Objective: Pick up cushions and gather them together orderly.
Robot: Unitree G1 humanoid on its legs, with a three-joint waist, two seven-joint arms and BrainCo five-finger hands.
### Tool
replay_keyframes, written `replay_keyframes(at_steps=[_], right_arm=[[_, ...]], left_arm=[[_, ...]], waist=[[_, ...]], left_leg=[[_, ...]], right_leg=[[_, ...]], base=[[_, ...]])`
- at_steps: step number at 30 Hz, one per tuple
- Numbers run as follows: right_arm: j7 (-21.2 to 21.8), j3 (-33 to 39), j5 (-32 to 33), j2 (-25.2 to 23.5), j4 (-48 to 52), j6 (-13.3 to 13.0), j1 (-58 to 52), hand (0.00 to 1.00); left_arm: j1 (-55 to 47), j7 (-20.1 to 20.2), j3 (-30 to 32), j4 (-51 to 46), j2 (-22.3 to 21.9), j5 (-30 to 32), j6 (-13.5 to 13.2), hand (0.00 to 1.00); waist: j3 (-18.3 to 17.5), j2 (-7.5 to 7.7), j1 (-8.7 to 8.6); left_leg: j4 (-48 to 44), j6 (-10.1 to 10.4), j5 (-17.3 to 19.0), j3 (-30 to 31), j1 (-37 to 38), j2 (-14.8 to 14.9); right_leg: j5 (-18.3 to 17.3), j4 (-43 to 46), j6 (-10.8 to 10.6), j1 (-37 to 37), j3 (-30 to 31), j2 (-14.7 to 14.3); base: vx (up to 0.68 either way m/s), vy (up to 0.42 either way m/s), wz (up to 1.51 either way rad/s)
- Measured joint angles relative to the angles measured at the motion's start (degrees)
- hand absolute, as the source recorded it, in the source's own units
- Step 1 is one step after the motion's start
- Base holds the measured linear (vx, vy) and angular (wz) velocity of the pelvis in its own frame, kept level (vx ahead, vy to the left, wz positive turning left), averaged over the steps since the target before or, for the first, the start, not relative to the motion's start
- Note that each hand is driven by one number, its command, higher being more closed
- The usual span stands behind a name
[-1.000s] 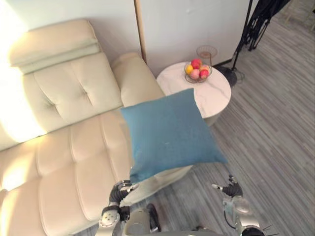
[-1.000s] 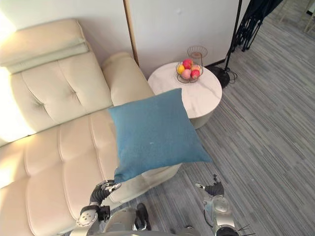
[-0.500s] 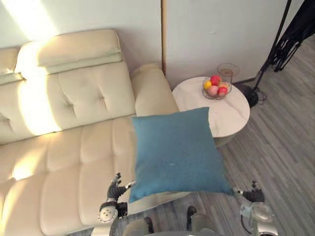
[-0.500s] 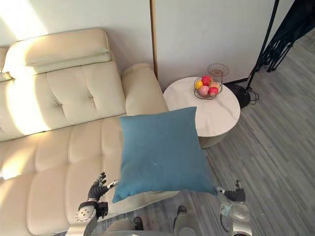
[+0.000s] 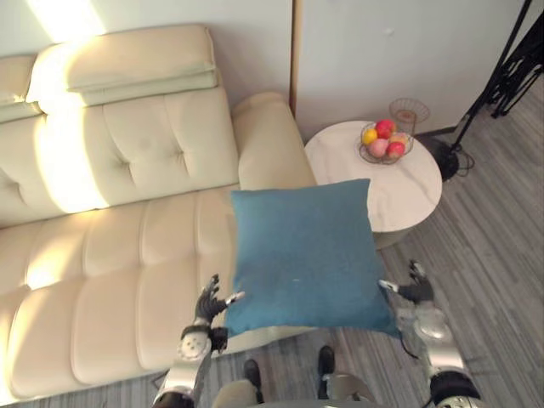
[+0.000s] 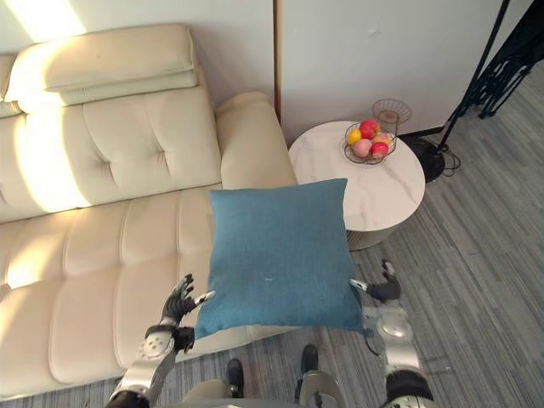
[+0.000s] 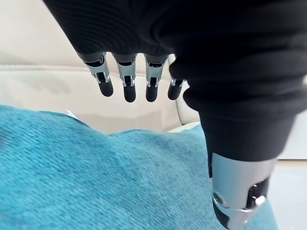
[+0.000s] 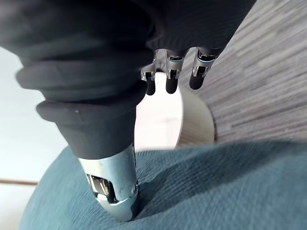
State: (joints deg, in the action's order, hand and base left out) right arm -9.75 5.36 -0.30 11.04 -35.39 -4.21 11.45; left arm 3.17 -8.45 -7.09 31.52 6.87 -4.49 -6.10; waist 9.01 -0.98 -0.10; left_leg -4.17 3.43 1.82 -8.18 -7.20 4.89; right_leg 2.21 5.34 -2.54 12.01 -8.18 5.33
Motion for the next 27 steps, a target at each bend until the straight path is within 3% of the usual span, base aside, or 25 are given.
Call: replay_keyframes(at_steps=[2,3,7,14,21,27], right_arm=[[-0.12,-2.39,0.52,-0.37,-2.24,0.01,5.13,0.00],[-0.16,-2.54,0.70,-0.52,-2.80,0.03,6.32,1.00],[-1.53,-4.29,2.93,-0.46,-7.72,0.31,14.72,1.00],[-4.23,-8.23,7.58,1.11,-5.76,0.48,22.04,1.00],[-4.16,-10.60,9.21,1.36,5.55,0.06,18.52,1.00],[-2.01,-11.08,9.29,-0.13,18.02,-0.01,7.98,1.00]], left_arm=[[6.00,-1.24,-2.02,0.40,-0.51,-0.90,0.00,0.00],[7.67,-1.86,-2.28,0.95,-0.87,-1.20,0.01,1.00],[18.51,-5.60,-2.27,6.61,-1.35,-3.95,0.04,1.00],[27.21,-9.92,-2.23,6.72,1.04,-9.61,-0.96,1.00],[26.03,-10.73,-2.98,-3.90,2.03,-11.75,-2.14,1.00],[14.50,-10.51,-4.53,-16.98,2.78,-11.66,-3.22,1.00]], waist=[[2.60,0.01,0.85],[3.52,-0.03,0.83],[7.82,0.03,0.71],[9.90,0.05,0.78],[9.98,0.08,0.71],[9.92,0.17,0.67]], left_leg=[[-0.50,0.06,-1.23,0.26,-3.05,0.07],[-0.65,0.05,-1.54,0.33,-3.65,0.10],[-1.17,0.41,-2.93,1.04,-7.55,0.07],[-1.88,0.50,-3.73,0.12,-10.78,0.30],[-2.53,0.29,-3.94,-0.48,-10.26,1.15],[-1.84,-0.05,-2.44,-1.81,-4.80,1.23]], right_leg=[[1.27,0.11,0.54,2.46,-0.43,-0.02],[1.45,0.24,0.56,2.94,-0.66,0.03],[2.63,1.57,1.19,6.79,-1.29,0.34],[4.70,1.23,1.78,10.16,-0.16,0.07],[5.25,0.35,2.08,9.38,0.53,-0.88],[5.11,-2.04,1.91,3.75,1.68,-1.36]], base=[[-0.18,-0.030,0.11],[-0.19,-0.037,0.18],[-0.17,-0.030,0.10],[-0.09,-0.007,-0.07],[0.04,-0.005,-0.08],[0.06,0.028,-0.09]])
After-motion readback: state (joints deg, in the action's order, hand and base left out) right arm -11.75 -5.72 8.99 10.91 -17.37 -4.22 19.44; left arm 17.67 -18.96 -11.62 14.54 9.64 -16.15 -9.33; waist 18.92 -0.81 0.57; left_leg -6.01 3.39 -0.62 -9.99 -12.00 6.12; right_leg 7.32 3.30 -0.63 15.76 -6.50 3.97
